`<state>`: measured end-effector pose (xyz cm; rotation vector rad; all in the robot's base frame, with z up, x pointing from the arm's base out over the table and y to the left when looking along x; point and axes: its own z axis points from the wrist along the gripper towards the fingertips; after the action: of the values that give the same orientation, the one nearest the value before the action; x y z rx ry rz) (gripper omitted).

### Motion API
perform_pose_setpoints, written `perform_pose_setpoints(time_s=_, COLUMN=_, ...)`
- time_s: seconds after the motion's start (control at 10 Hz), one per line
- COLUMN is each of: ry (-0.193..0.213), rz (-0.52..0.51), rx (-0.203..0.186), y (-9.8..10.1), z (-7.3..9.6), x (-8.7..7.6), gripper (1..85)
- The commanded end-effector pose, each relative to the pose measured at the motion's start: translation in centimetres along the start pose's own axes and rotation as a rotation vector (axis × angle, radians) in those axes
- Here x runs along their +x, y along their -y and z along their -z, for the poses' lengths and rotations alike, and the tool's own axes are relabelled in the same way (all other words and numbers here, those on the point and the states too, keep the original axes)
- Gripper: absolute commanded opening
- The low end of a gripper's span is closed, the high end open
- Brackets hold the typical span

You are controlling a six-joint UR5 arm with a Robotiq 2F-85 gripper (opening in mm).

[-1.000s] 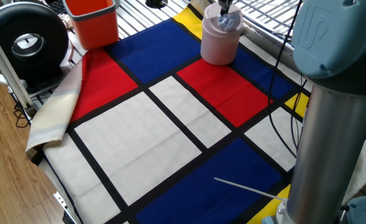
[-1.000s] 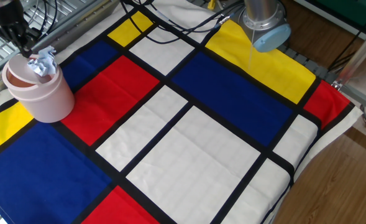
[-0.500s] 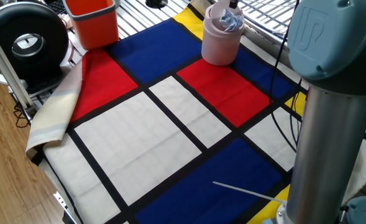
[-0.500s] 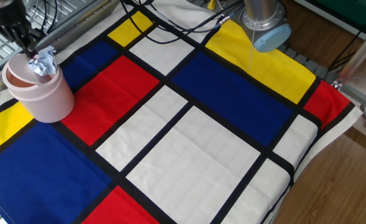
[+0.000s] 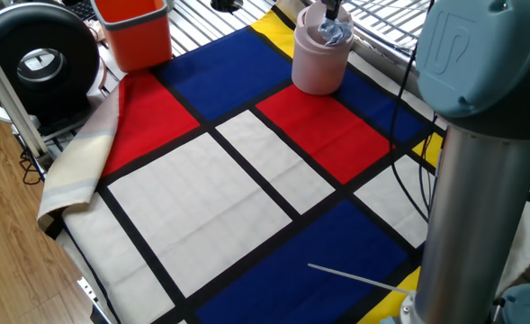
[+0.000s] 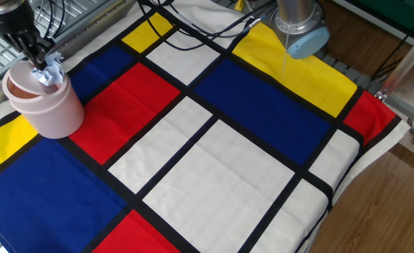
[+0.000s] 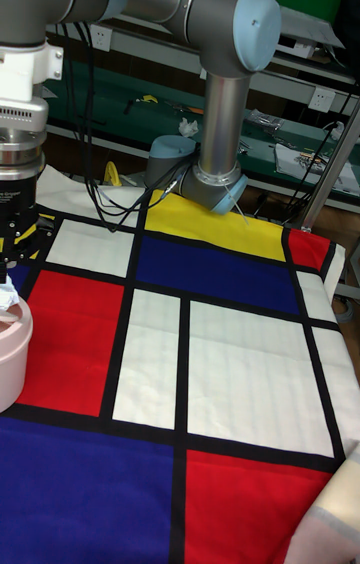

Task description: Put the garbage in the trash can

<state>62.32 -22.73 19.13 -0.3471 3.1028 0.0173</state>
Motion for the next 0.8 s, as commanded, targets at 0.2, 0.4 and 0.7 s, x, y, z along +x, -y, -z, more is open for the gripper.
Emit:
perform_pose_setpoints(time_s=0.2, ry=0.024, rz=-0.004, rx=-0.002, y=0.4, z=-0.8, x=0.1, gripper=1.0)
perform_pose_setpoints(time_s=0.4, ry=0.032, rz=-0.004, rx=-0.004, y=0.4, z=-1.5, x=-0.1, gripper=1.0)
perform_pose_setpoints(time_s=0.7, ry=0.052, rz=-0.003, rx=-0.009, y=0.3, z=-3.1, x=-0.4, gripper=1.0)
